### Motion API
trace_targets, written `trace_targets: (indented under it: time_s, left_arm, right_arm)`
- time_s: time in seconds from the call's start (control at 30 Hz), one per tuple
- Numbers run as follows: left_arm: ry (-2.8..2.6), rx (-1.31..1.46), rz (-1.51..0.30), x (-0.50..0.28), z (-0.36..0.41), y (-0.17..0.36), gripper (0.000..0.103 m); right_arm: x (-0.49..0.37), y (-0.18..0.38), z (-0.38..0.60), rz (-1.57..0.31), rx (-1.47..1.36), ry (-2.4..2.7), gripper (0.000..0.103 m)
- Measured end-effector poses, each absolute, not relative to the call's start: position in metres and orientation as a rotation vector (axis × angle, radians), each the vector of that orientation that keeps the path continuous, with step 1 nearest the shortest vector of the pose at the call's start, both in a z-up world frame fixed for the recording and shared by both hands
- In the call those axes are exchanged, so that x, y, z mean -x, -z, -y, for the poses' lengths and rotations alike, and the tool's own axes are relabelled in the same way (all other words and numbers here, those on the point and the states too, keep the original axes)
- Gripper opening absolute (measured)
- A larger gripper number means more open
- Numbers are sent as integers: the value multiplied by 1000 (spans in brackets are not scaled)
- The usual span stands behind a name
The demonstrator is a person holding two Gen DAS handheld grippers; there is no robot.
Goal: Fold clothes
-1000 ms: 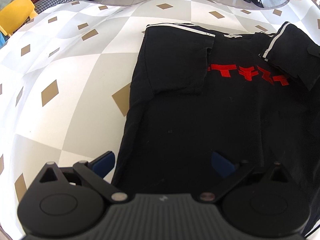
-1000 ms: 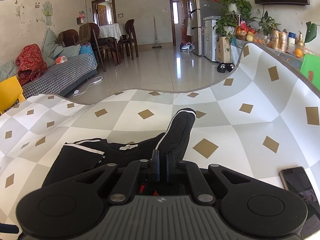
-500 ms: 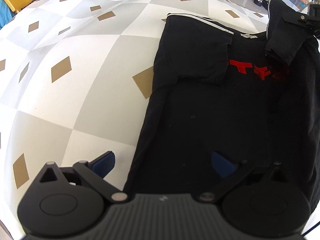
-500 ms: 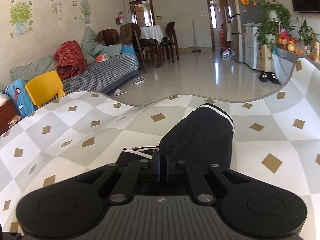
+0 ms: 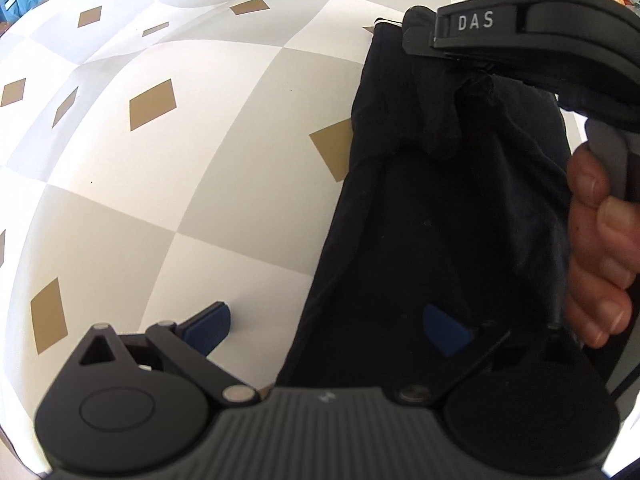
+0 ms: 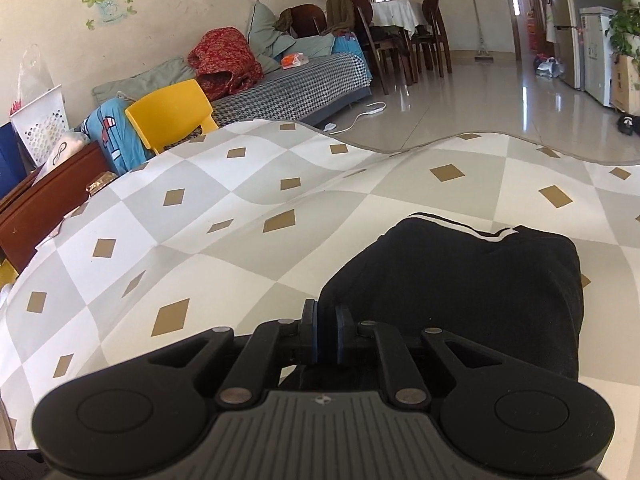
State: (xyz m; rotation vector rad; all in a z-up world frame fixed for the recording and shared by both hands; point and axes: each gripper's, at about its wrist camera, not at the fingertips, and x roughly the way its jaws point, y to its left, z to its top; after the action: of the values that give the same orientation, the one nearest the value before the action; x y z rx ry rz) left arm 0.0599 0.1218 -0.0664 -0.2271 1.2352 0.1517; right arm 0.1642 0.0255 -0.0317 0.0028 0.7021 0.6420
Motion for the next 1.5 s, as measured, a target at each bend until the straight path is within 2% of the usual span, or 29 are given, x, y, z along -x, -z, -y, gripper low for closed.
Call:
trace_targets:
  time_s: [0.23,0.53,0.9,1.17,1.5]
  left_arm:
    - [-157,223,-1238,-62,-121,68,103]
    - [-150,210,-1239,-63,-119,71,103]
    - [-170,221,-1228,-66,-125,72,103]
    - [-211,238,-1203,-71,-132,69,103]
    - [-237,247,-1212,-77,-136,71,103]
  right_arm:
    - [-164,31,-22,-704,-2,-628,23]
    - [-170,67,-35,-835,36,-637,23]
    - [-179,35,-33,-733,31,-628,30]
    - [-197,45,-40,-719,28,-560,35]
    - [-212,59,-49,-699,48,-510,36]
